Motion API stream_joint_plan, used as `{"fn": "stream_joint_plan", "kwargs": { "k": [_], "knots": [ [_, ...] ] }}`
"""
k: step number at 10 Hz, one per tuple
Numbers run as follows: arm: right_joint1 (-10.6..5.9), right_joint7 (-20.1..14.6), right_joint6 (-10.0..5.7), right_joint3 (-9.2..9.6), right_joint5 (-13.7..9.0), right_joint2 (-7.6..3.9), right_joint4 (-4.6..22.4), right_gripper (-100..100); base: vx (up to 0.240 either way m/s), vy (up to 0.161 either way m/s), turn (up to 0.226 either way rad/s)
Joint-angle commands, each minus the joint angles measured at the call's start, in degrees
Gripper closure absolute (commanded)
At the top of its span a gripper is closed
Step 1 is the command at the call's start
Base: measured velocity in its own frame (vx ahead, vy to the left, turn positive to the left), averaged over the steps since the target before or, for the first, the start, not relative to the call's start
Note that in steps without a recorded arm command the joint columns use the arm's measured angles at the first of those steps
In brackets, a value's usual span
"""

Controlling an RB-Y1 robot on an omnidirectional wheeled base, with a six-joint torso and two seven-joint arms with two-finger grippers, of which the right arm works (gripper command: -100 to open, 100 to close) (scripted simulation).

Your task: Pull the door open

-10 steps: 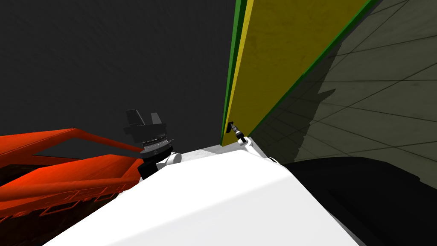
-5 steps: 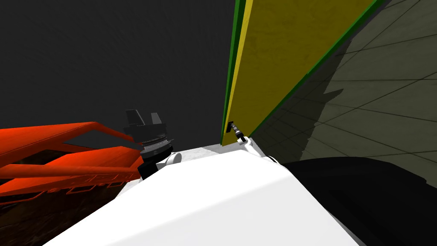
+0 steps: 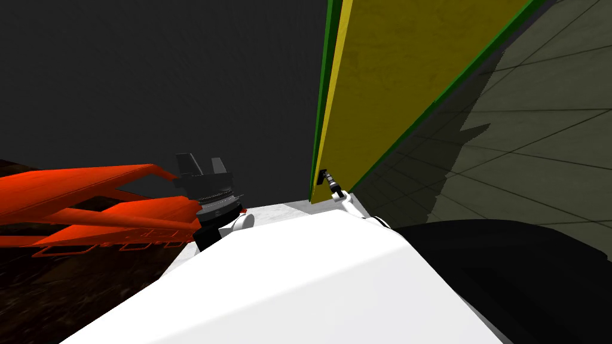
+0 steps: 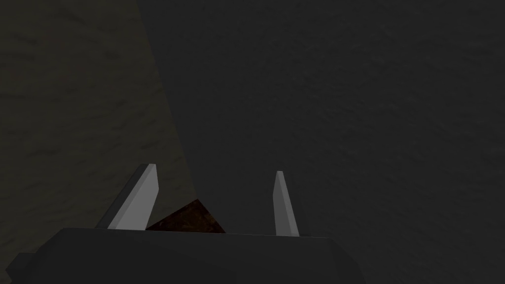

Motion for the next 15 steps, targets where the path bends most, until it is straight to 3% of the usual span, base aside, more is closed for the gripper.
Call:
{"fn": "stream_joint_plan", "kwargs": {
  "k": [1, 6, 9, 11, 12, 14, 15],
  "knots": [
    [-0.18, -1.6, 0.06, 0.42, -0.7, 0.28, -0.2, 100, -0.045, -0.034, 0.055],
    [-1.94, -9.7, 0.48, 1.11, -7.0, 0.44, 1.7, 100, -0.07, -0.051, 0.112],
    [-2.39, -12.9, 0.59, 1.29, -8.6, 0.48, 2.2, 100, -0.054, -0.038, 0.073],
    [-3.29, -16.5, 0.81, 1.64, -11.8, 0.56, 3.2, 100, -0.069, -0.043, 0.115],
    [-3.29, -17.4, 0.81, 1.64, -11.8, 0.56, 3.2, 100, -0.058, -0.047, 0.081],
    [-4.19, -21.0, 1.02, 1.99, -15.0, 0.64, 4.2, 100, -0.08, -0.039, 0.107],
    [-4.19, -21.9, 1.02, 1.99, -15.0, 0.64, 4.2, 100, -0.064, -0.044, 0.076]
  ]
}}
